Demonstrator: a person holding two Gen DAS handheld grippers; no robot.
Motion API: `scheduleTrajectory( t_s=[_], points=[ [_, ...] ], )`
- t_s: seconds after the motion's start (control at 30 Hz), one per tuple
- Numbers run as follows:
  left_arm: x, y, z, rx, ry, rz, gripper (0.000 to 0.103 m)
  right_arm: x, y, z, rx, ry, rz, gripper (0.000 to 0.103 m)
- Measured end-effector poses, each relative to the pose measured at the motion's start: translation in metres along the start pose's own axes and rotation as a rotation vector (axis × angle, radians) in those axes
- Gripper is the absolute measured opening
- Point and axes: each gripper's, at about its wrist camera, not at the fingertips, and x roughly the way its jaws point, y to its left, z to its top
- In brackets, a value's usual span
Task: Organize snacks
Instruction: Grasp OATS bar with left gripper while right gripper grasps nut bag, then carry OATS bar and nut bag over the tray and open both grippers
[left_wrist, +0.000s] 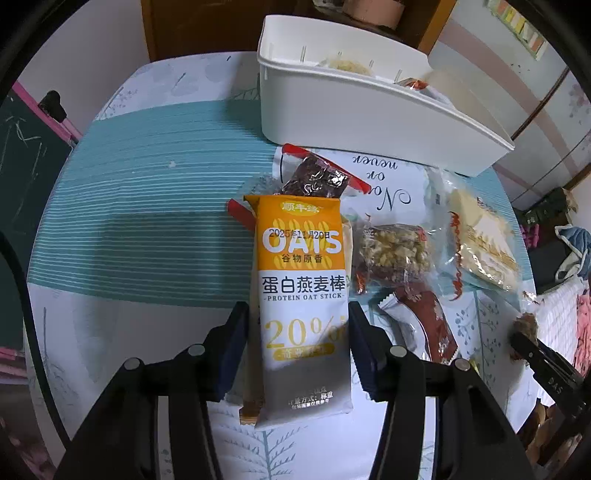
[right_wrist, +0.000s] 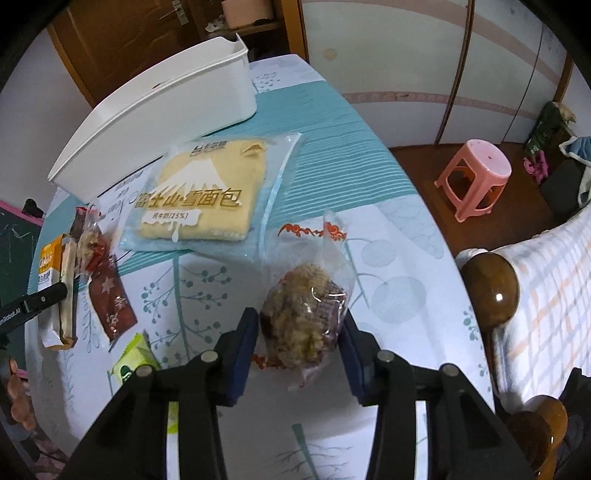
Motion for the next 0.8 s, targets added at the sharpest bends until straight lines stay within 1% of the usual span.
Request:
scheduleTrajectory(
  t_s=[0.07, 0.13, 0.27, 0.33, 0.4, 0.47, 0.7, 0.73, 0.77, 0.8],
  points=[
    [-0.004, 0.000, -0.001, 0.007, -0.003, -0.007, 0.051, 0.000, 0.001, -0.002, -0.002, 0.005, 0.004, 0.043],
    [-0.003, -0.001, -0.003, 0.014, 0.011, -0.022, 0.051, -0.001, 0.002, -0.002, -0.009, 0.009, 0.003, 0.043],
    [0.006, 0.002, -0.007, 0.011, 0.058, 0.004, 0.052, -0.002, 0.002, -0.004, -0.004, 0.014, 0.003, 0.043],
    [0.008, 0.006, -0.009, -0.005, 0.070, -0.001, 0.052, -0.003, 0.001, -0.006, 0.000, 0.016, 0.008, 0.043],
    [0.007, 0.008, -0.008, -0.016, 0.074, -0.003, 0.054, -0.002, 0.001, -0.007, -0.004, 0.016, 0.009, 0.043],
    [0.006, 0.010, -0.008, -0.026, 0.069, -0.002, 0.060, -0.002, 0.002, -0.007, -0.007, 0.016, 0.009, 0.043],
    [0.004, 0.013, -0.008, -0.034, 0.057, 0.016, 0.059, -0.001, 0.001, -0.006, -0.009, 0.014, 0.009, 0.044],
    [0.003, 0.014, -0.009, -0.034, 0.056, 0.014, 0.058, -0.001, 0.001, -0.007, -0.009, 0.014, 0.009, 0.044],
    [0.002, 0.014, -0.009, -0.036, 0.052, 0.011, 0.049, -0.001, 0.001, -0.007, -0.010, 0.013, 0.009, 0.044],
    [0.003, 0.014, -0.009, -0.035, 0.053, 0.008, 0.041, -0.001, 0.001, -0.007, -0.008, 0.013, 0.010, 0.044]
  ],
)
